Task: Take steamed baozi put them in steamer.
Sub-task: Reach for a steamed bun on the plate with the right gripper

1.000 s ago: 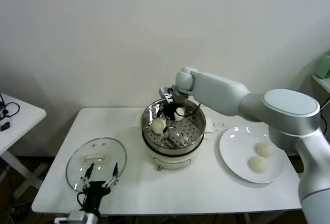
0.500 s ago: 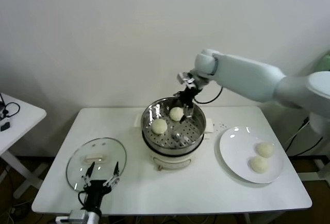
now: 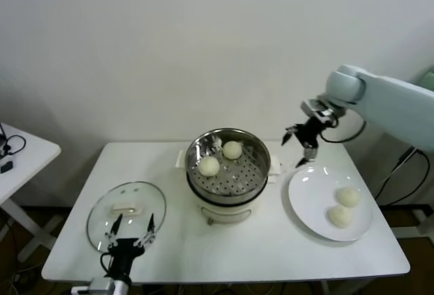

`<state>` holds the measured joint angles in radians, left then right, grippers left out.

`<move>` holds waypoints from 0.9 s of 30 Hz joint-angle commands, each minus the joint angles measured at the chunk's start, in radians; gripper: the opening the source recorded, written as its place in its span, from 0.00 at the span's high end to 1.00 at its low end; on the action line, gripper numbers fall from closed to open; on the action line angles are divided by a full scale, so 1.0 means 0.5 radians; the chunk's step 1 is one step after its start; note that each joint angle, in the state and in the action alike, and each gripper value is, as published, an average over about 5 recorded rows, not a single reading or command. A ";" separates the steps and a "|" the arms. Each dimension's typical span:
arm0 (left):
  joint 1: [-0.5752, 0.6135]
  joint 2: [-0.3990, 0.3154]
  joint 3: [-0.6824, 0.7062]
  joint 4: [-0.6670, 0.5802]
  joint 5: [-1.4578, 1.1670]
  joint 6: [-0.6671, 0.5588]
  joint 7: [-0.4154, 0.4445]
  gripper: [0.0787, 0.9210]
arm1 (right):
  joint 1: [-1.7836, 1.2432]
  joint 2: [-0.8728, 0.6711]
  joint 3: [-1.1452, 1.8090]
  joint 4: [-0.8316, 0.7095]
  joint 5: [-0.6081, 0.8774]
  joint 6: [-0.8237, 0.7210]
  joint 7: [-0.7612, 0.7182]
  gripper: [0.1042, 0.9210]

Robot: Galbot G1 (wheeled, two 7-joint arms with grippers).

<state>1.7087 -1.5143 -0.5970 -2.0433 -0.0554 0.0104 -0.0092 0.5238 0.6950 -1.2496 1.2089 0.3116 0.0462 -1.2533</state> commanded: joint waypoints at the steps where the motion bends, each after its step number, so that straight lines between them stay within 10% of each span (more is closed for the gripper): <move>1: 0.029 0.003 -0.005 -0.006 0.014 0.000 -0.006 0.12 | -0.644 -0.402 0.528 0.083 -0.506 0.111 -0.043 0.12; 27: 0.042 -0.011 -0.016 0.043 0.019 -0.006 -0.004 0.12 | -1.165 -0.274 0.919 -0.156 -0.950 0.211 0.022 0.12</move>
<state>1.7289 -1.5213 -0.6042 -2.0254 -0.0446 0.0074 -0.0106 -0.0015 0.5619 -0.8333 1.1434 -0.1155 0.1424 -1.2446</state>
